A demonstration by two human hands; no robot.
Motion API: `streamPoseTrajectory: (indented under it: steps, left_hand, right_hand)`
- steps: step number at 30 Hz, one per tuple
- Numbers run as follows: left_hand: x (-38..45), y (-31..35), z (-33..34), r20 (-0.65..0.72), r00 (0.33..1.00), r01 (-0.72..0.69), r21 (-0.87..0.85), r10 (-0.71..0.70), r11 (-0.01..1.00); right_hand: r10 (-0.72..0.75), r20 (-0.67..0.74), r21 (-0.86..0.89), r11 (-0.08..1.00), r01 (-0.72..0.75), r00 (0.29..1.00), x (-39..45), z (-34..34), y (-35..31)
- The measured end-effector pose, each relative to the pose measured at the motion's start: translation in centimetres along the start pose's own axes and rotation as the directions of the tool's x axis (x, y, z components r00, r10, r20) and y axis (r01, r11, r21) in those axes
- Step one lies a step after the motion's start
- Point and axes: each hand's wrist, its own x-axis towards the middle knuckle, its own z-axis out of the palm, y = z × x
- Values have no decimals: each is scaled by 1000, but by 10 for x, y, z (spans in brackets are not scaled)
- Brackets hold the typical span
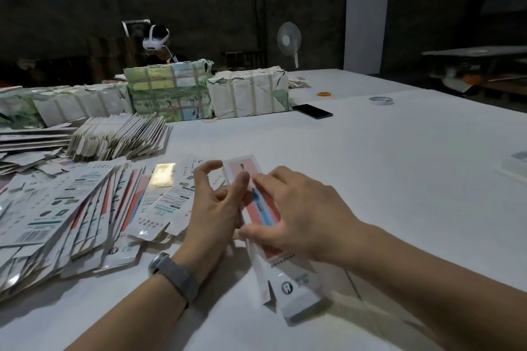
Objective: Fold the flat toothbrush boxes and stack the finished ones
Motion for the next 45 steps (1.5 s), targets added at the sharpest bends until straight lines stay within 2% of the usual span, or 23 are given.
streamPoseTrajectory:
  steps: [4, 6, 11, 16, 18, 21, 24, 26, 28, 31, 34, 36, 38, 41, 43, 45]
  left_hand:
    - [0, 0, 3, 119, 992, 30, 44, -36, 999]
    - [1, -4, 1, 144, 989, 29, 49, -35, 998]
    - [5, -21, -2, 138, 990, -21, 91, 9, 996]
    - [11, -34, -4, 181, 983, -63, 142, 36, 988]
    - [14, -37, -4, 173, 984, -63, 158, 35, 985]
    - [15, -43, -10, 146, 989, -63, 208, 33, 976]
    - [20, -52, -18, 222, 975, -99, 363, 17, 927]
    - [22, -49, -19, 222, 973, -14, 345, -67, 938]
    - [20, -43, -13, 222, 974, -47, 363, -37, 931]
    - [14, -41, -9, 199, 980, -70, 375, -6, 924]
    - [8, -30, -5, 216, 974, -165, 474, 68, 865]
    - [1, -17, -3, 229, 963, -248, 559, 141, 791]
    - [-2, -6, -1, 226, 952, -304, 643, 204, 703]
    - [3, 6, -6, 207, 958, -284, 790, 200, 542]
    - [6, 10, -14, 208, 971, -237, 898, 118, 372]
    - [8, 9, -23, 108, 994, -106, 984, -1, 146]
  right_hand:
    - [159, 78, 129, 977, -168, 984, -8, -21, 12]
    - [233, 66, 113, 964, -239, 970, -17, -35, 28]
    - [462, 40, -136, 881, -453, 886, -68, -75, 112]
    - [690, -48, -427, 640, -639, 722, -140, -112, 216]
    - [727, -90, -533, 542, -649, 681, -163, -117, 247]
    - [720, -150, -681, 422, -598, 678, -179, -120, 278]
    - [760, -162, -726, 340, -597, 629, -175, -128, 290]
    - [770, -174, -739, 310, -599, 614, -170, -127, 292]
    - [741, -170, -733, 346, -586, 650, -158, -119, 283]
    - [627, -108, -627, 559, -542, 772, -128, -98, 248]
    - [510, -61, -355, 793, -496, 858, -90, -78, 193]
    - [452, -26, -155, 879, -450, 892, -64, -65, 152]
    - [385, 13, -13, 923, -385, 923, -38, -49, 116]
    - [276, 28, 131, 952, -277, 961, -2, -22, 70]
    - [224, -8, 210, 953, -217, 975, 12, -3, 47]
    - [181, -33, 253, 953, -167, 983, 15, 17, 33]
